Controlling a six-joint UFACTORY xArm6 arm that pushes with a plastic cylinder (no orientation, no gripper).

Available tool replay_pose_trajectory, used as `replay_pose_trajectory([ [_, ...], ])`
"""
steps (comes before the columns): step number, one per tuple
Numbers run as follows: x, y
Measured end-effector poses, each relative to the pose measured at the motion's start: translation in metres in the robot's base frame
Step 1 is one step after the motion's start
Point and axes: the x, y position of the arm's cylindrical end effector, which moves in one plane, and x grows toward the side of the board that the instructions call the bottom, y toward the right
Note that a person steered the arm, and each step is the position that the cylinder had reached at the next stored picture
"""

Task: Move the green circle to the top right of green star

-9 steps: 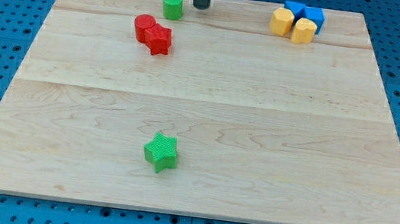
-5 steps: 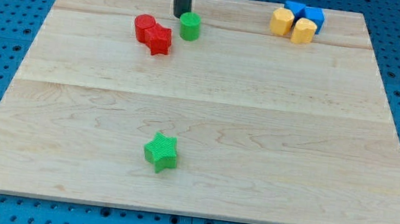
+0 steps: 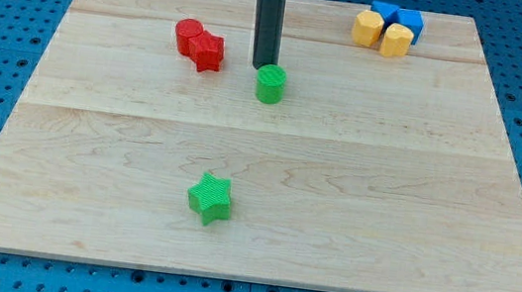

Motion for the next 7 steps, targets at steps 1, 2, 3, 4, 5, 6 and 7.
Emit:
replay_pose_trajectory([
  [1, 0.009, 0.004],
  [2, 0.050, 0.003],
  [3, 0.098, 0.003],
  [4, 0.107, 0.009],
  [5, 0.087, 0.050],
  [6, 0.110, 0.038],
  [7, 0.141, 0.015],
])
